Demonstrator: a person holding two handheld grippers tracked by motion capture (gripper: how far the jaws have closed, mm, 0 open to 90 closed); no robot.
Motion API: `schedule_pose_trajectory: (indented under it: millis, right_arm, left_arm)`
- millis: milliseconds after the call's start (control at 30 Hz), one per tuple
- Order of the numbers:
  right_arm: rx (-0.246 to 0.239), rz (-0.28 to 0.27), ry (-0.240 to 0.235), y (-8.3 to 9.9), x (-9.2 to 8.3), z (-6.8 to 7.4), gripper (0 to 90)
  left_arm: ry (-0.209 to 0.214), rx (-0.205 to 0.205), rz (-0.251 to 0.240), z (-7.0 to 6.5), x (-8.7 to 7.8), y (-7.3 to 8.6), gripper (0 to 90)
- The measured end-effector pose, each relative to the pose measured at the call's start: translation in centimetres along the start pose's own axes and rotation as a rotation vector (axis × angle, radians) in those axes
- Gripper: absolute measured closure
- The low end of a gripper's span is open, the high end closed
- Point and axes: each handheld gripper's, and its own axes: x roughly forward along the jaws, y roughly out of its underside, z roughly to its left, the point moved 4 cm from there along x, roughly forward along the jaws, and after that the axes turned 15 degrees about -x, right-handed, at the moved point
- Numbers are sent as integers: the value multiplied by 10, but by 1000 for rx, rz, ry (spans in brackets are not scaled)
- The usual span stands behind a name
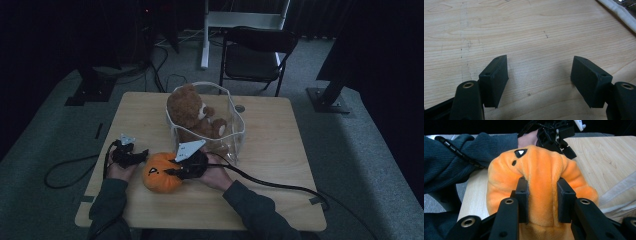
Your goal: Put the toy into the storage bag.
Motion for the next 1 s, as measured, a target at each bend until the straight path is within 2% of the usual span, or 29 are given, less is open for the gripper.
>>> schedule_pose_trajectory:
  millis: [567, 1000]
  right_arm:
    - [11, -42, 12, -14, -17, -8, 683]
    - [-17, -60, 37, -30, -31, -16, 682]
  left_arm:
    - [0, 0, 0, 0, 0, 0, 306]
    - [0, 0, -1, 0, 0, 0, 306]
